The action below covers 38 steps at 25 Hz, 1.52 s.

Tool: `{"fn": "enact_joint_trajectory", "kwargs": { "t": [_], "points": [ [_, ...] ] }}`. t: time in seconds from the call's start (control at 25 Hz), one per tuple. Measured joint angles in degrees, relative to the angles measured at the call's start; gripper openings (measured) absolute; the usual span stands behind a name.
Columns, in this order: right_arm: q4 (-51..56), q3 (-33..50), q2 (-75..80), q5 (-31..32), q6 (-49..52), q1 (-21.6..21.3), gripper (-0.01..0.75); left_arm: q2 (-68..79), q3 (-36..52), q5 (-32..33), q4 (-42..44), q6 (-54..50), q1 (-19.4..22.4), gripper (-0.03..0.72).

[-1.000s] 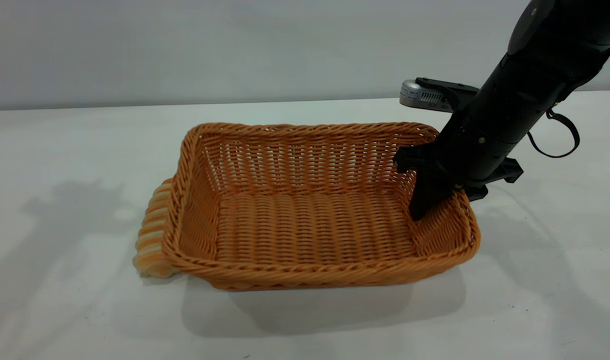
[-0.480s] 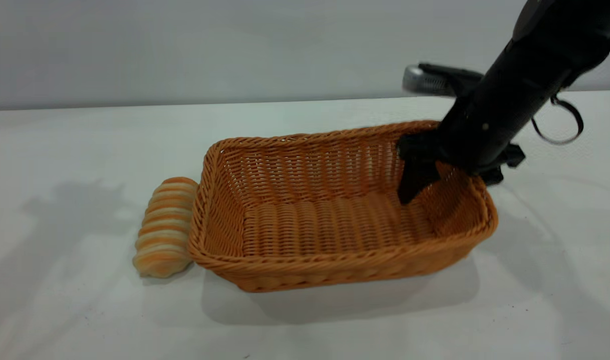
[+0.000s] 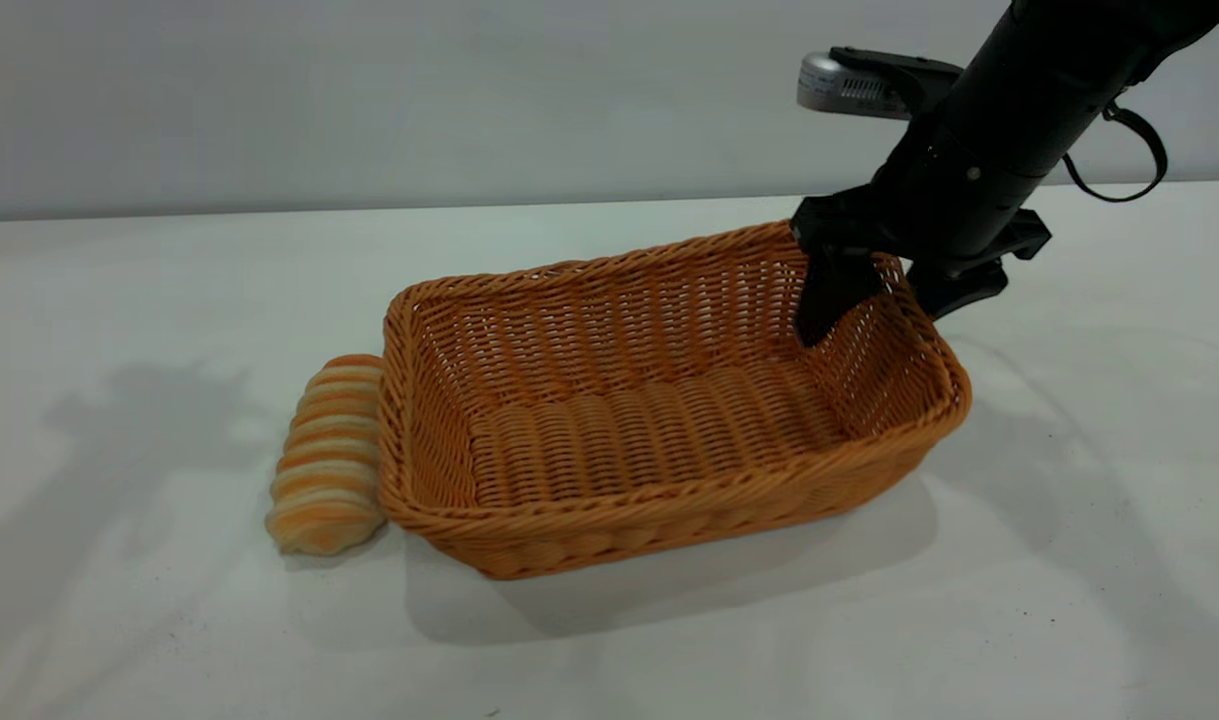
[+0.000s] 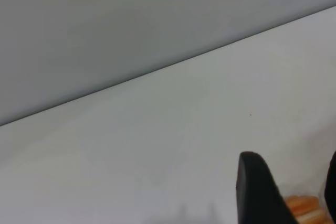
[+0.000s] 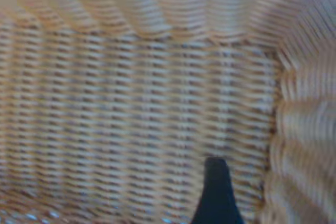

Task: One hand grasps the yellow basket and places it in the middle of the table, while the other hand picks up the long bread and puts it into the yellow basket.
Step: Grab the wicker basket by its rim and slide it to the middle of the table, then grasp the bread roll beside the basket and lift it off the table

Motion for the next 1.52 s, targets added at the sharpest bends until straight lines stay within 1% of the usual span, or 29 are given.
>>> {"fn": "enact_joint_trajectory", "kwargs": {
  "t": [0.28, 0.44, 0.6, 0.68, 0.8, 0.92, 1.0, 1.12, 1.2, 1.28, 1.36, 1.52],
  "points": [
    [-14.06, 0.0, -0.07, 2.59, 8.92, -0.79, 0.573, 0.0, 0.0, 0.43, 0.0, 0.0, 0.0, 0.386],
    [-21.66, 0.0, -2.4, 2.79, 13.85, -3.08, 0.573, 0.0, 0.0, 0.5, 0.0, 0.0, 0.0, 0.386],
    [-24.12, -3.41, -8.17, 3.37, 14.83, -6.32, 0.573, 0.0, 0.0, 0.65, 0.0, 0.0, 0.0, 0.386],
    [-24.36, -6.43, -11.66, 5.25, 14.75, -7.04, 0.573, 0.0, 0.0, 0.72, 0.0, 0.0, 0.0, 0.386],
    [-23.83, -10.53, -17.63, 10.09, 13.76, -6.89, 0.573, 0.0, 0.0, 0.77, 0.0, 0.0, 0.0, 0.386],
    [-22.22, -11.42, -25.17, 16.95, 12.86, -6.59, 0.564, 0.0, 0.0, 0.91, 0.0, 0.0, 0.0, 0.386],
    [-22.22, -11.02, -30.27, 20.27, 11.91, -6.25, 0.547, 0.0, 0.0, 0.91, 0.0, 0.0, 0.0, 0.386],
    [-22.07, -7.0, -40.25, 21.5, 10.94, -5.43, 0.514, 0.0, 0.0, 0.91, 0.0, 0.0, 0.0, 0.386],
    [-21.93, -1.36, -49.37, 21.57, 10.31, -4.77, 0.487, 0.0, 0.0, 0.91, 0.0, 0.0, 0.0, 0.386],
    [-21.66, 5.7, -58.97, 21.65, 10.1, -4.6, 0.466, 0.36, 0.0, 0.91, 0.0, 0.0, 0.0, 0.386],
    [-21.66, 14.88, -70.01, 21.64, 10.18, -4.6, 0.453, 1.21, 0.0, 1.47, 0.0, 0.0, 0.0, 0.386],
    [-21.66, 32.41, -89.27, 22.32, 11.89, -4.6, 0.447, 4.28, 0.0, 2.71, 0.0, -0.42, 0.0, 0.386]
  ]
}}
